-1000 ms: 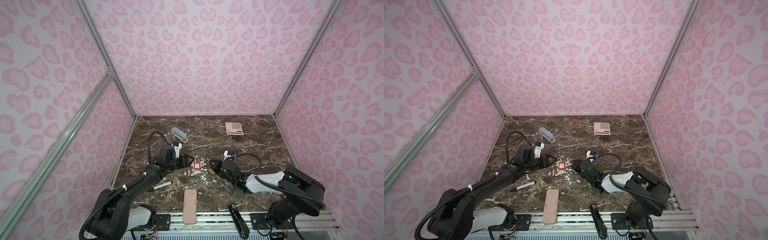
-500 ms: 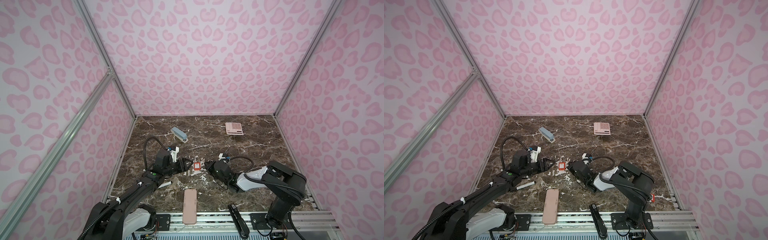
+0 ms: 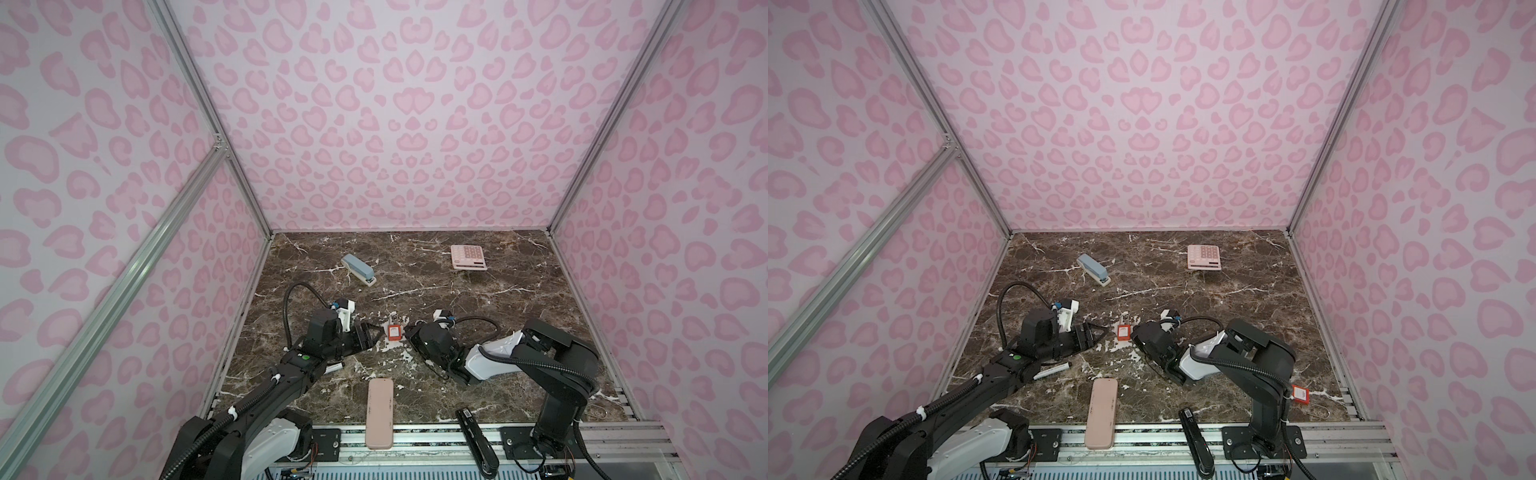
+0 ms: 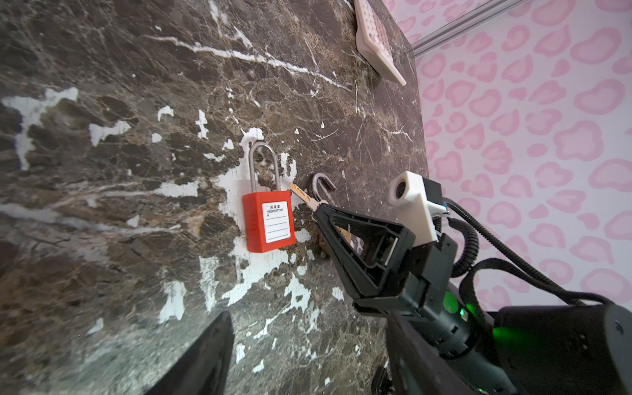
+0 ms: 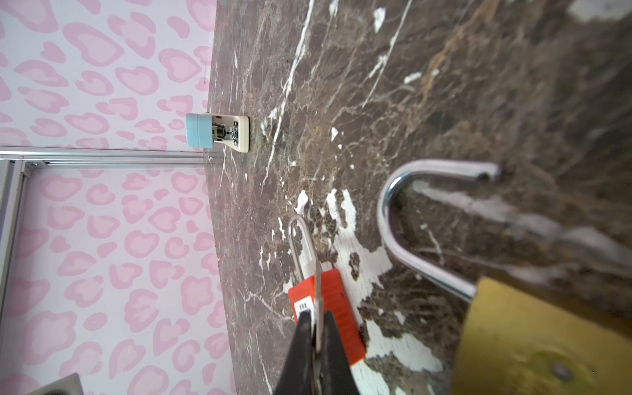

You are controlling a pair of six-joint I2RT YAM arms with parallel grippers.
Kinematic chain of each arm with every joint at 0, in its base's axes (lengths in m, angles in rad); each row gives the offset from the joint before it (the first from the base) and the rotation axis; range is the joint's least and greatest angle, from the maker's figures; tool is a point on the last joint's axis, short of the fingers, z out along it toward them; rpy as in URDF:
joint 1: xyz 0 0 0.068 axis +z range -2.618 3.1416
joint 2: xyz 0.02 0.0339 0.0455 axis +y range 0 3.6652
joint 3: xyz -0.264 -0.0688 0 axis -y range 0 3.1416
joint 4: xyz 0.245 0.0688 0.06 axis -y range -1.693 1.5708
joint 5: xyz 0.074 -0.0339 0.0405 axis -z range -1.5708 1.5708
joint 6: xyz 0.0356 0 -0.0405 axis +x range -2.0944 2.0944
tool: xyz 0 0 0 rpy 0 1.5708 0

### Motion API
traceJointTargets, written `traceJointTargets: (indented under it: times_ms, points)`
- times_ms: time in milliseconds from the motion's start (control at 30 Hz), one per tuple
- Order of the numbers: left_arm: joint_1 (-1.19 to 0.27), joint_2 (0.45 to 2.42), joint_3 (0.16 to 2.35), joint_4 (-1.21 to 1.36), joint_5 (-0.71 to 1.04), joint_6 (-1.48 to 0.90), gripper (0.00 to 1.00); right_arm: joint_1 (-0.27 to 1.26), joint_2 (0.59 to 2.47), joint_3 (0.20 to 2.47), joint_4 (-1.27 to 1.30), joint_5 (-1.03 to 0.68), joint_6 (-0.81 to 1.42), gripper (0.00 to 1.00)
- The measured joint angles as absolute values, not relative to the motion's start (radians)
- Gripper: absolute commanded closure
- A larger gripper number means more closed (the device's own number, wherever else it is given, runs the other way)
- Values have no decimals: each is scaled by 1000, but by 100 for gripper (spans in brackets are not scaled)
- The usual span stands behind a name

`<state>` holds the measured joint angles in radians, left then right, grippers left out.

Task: Lock with the key

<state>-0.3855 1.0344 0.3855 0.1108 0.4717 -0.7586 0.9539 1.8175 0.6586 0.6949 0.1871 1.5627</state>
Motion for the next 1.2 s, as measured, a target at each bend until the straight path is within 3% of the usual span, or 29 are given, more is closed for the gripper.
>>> traceJointTargets:
  times_ms: [133, 200, 367, 733, 1200]
  points:
    - [-385, 1032, 373, 118, 466, -759, 28, 962, 1802, 658, 655, 202, 1571, 50]
    - [-385, 1032, 366, 122, 464, -759, 28, 965, 1787, 657, 637, 206, 1570, 40]
    - [-385, 1029, 357, 128, 456, -759, 28, 981, 1746, 657, 587, 210, 1578, 30]
    - [-384, 1021, 357, 128, 448, -759, 28, 966, 1665, 667, 475, 208, 1496, 26]
    - [-384, 1017, 363, 120, 445, -759, 28, 868, 1732, 770, 410, 72, 1314, 24]
